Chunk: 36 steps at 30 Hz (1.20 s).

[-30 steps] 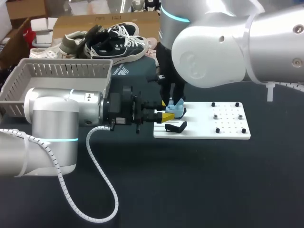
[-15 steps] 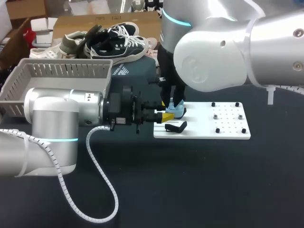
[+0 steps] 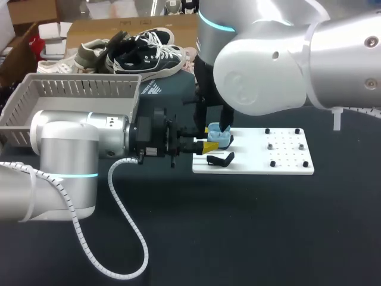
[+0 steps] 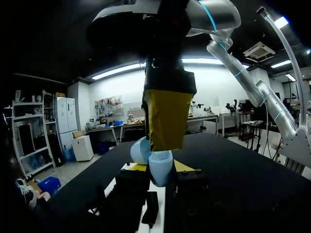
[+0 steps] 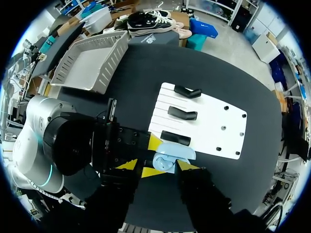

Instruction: Pick up each earbud case from the left stands, insert the matching earbuds, close the lid, and place the case in the box.

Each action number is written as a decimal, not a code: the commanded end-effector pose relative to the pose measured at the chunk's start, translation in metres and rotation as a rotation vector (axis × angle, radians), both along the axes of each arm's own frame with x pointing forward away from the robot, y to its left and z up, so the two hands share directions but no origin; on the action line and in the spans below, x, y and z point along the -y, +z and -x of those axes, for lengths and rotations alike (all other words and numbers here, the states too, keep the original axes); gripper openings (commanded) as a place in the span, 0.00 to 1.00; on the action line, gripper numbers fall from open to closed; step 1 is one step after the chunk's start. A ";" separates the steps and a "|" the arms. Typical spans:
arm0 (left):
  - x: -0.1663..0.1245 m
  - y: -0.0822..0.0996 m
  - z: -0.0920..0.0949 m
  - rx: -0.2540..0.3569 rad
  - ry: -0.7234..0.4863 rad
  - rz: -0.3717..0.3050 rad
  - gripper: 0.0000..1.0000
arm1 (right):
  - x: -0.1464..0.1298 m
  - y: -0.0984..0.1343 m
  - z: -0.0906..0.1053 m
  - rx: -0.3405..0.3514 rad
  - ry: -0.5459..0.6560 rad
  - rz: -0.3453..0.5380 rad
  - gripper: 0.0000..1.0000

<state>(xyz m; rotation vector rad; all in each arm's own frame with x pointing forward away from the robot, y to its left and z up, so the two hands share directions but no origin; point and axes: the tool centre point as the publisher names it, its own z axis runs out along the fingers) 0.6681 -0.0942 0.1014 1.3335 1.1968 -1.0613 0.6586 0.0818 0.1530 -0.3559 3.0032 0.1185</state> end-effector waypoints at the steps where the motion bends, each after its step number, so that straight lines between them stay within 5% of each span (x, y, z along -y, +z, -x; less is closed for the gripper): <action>1: 0.000 0.000 0.001 0.002 0.004 0.001 0.00 | 0.004 0.011 0.006 0.032 -0.027 0.005 0.47; 3: 0.000 0.000 0.001 0.002 0.004 0.001 0.00 | 0.011 0.015 0.002 0.042 -0.071 0.011 0.53; 4: 0.000 0.000 0.001 0.002 0.004 0.001 0.00 | 0.016 0.016 -0.001 0.046 -0.107 0.016 0.86; 5: 0.000 0.000 0.001 0.002 0.004 0.001 0.00 | 0.021 0.017 -0.005 0.047 -0.141 0.015 1.00; 20: 0.000 0.000 0.001 0.002 0.004 0.001 0.00 | 0.055 0.006 -0.048 0.054 -0.318 0.077 1.00; 36: 0.000 0.000 0.001 0.002 0.004 0.001 0.00 | 0.064 -0.019 -0.043 0.000 -0.338 0.077 1.00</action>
